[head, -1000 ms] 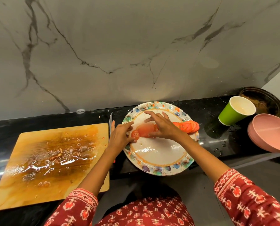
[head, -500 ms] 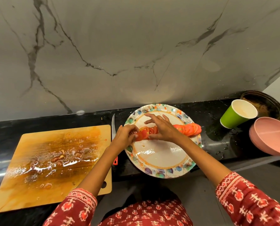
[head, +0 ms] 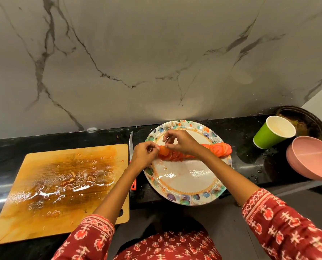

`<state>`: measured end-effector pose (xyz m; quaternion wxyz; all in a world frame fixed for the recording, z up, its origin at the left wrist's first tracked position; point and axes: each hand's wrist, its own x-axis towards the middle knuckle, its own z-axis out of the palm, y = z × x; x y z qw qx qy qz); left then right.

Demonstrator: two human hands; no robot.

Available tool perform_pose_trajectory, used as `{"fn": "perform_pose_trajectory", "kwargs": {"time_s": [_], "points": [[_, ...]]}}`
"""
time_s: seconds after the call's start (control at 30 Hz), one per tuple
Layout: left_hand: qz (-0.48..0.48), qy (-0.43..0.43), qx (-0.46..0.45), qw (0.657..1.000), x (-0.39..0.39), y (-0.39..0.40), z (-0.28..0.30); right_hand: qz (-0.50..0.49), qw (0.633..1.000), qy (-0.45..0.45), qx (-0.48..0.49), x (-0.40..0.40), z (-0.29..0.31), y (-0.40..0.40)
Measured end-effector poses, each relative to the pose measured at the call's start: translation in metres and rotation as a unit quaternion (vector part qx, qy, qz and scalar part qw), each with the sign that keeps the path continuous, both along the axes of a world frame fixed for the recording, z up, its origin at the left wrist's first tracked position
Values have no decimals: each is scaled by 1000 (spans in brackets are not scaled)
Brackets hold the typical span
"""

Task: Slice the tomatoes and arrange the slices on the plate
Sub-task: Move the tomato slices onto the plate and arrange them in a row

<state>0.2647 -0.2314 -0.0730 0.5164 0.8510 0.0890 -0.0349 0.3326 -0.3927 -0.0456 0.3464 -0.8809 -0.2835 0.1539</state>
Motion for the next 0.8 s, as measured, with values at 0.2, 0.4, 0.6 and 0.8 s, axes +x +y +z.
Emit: {"fn": "perform_pose_trajectory", "kwargs": {"time_s": [0.2, 0.4, 0.6, 0.8], "points": [[41, -12, 180, 983, 1, -10, -9, 12, 997, -44, -66, 6, -6, 12], [30, -17, 347, 937, -3, -20, -7, 1, 998, -38, -49, 8, -5, -7], [-145, -40, 221, 964, -5, -11, -10, -14, 999, -21, -33, 2, -9, -31], [-150, -57, 255, 954, -3, -14, -9, 50, 989, -7, -136, -7, -16, -28]]}}
